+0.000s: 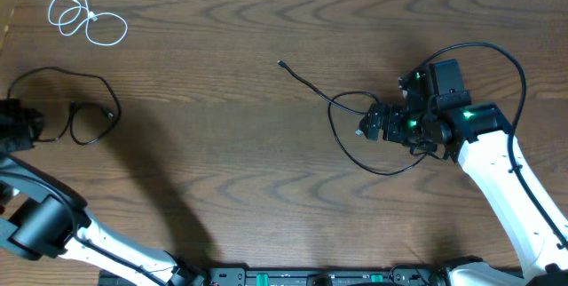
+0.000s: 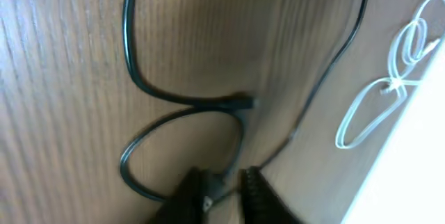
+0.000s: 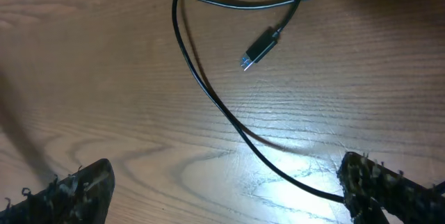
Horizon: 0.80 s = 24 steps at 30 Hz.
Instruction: Untangle cables
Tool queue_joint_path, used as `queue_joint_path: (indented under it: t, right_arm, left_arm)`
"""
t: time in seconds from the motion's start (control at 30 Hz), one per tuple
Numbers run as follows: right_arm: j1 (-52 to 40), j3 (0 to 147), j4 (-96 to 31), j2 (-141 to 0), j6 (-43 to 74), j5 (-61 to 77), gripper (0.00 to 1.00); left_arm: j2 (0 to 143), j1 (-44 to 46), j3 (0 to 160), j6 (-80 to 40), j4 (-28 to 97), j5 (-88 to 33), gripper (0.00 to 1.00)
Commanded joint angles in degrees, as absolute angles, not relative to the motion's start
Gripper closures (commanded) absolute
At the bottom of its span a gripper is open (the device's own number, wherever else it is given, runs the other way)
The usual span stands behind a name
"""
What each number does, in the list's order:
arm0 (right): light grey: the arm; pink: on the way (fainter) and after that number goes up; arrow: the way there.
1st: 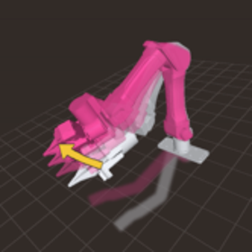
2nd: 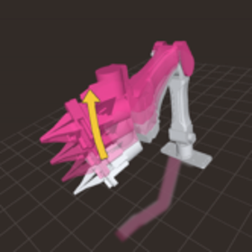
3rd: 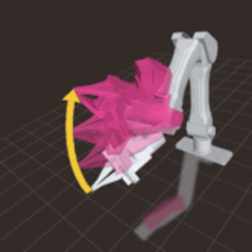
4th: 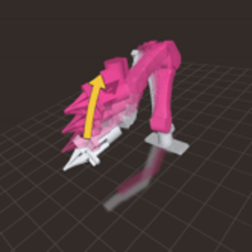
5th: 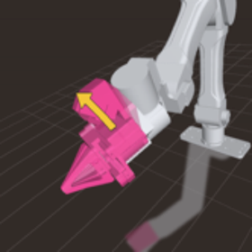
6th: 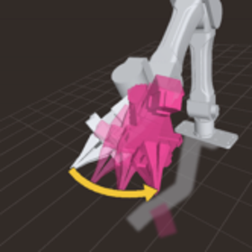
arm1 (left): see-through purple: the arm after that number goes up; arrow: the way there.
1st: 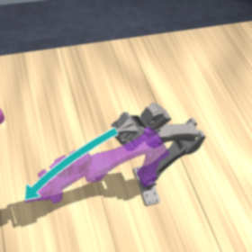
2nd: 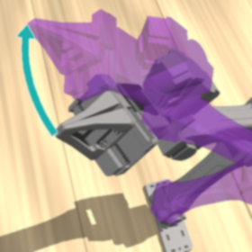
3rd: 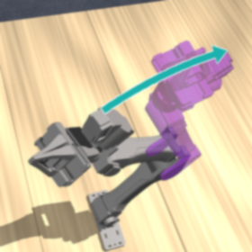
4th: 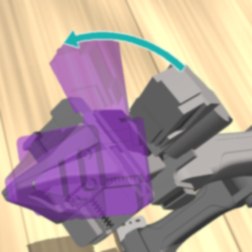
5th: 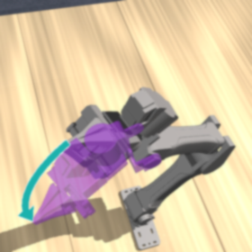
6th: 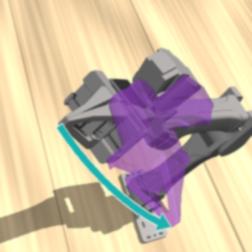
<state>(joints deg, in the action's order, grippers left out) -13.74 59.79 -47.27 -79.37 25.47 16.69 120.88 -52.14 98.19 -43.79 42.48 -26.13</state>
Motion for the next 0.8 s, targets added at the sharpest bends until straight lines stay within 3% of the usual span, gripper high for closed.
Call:
queue_joint_path:
  t: [0.0, 0.1, 0.3, 0.43, 0.57, 0.77]
  right_arm:
    - [-14.04, 60.18, -47.09, -79.46, 26.11, 15.97, 0.01]
    - [-14.04, 60.18, -47.0, -79.46, 26.11, 15.97, 0.01]
    - [-14.04, 60.18, -46.7, -79.46, 26.11, 15.99, 0.01]
    - [-14.04, 60.18, -47.0, -79.46, 26.11, 15.99, 0.01]
    - [-14.04, 60.18, -47.13, -79.46, 26.11, 15.99, 0.01]
    - [-14.04, 60.18, -47.11, -79.46, 26.11, 15.99, 0.01]
  left_arm:
    - [120.88, -48.25, 98.08, -35.33, 42.78, -17.63, 0.65]
    - [120.88, -45.01, 98.08, -30.68, 42.0, -16.62, 0.57]
    - [121.34, -36.91, 97.97, -20.29, 40.71, -8.91, 0.55]
    - [122.28, -33.45, 97.6, -20.4, 41.1, 1.08, 0.49]
    - [124.42, -31.94, 97.58, -27.81, 41.58, 2.39, 0.23]
    - [127.11, -31.68, 96.97, -30.74, 41.82, 2.37, 0.2]
